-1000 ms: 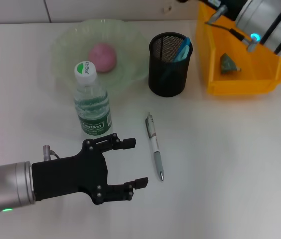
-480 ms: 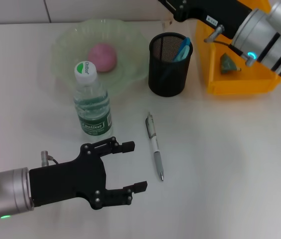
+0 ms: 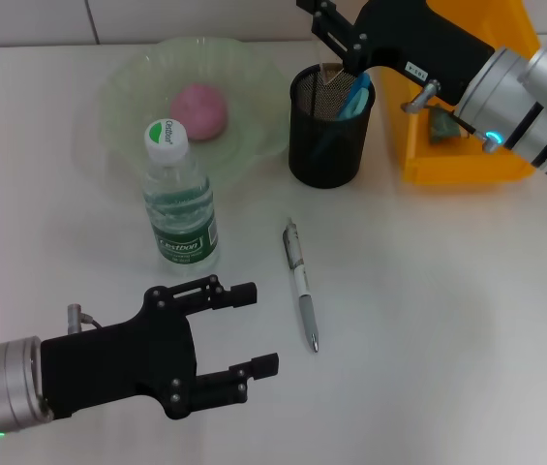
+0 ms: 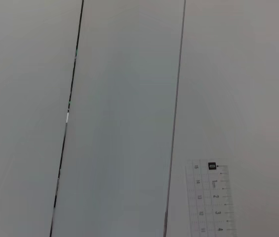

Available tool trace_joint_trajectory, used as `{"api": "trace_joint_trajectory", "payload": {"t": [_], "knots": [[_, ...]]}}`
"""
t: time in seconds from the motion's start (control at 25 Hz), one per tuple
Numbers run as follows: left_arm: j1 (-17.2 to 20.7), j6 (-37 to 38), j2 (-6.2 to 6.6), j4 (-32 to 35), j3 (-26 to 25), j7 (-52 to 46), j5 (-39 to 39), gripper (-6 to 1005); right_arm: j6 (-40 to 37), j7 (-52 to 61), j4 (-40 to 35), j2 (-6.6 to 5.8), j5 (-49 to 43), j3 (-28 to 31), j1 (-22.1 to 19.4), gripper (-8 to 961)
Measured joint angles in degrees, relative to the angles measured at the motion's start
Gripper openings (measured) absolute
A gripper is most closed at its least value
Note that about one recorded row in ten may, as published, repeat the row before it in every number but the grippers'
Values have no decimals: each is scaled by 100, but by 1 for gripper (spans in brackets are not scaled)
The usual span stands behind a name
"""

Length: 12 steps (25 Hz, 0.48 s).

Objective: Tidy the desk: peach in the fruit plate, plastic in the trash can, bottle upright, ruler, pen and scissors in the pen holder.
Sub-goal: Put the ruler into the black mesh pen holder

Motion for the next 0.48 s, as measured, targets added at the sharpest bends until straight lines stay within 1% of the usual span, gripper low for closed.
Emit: {"api": "trace_joint_trajectory", "payload": {"t": [0.08,0.48], "knots": [[4,8,0,14,0,-157,0,697,16,-61,68,0,2,0,32,384],[-41,-13,9,66,0,-541,49,700,216,-269,92,0,8,0,98,390]]}}
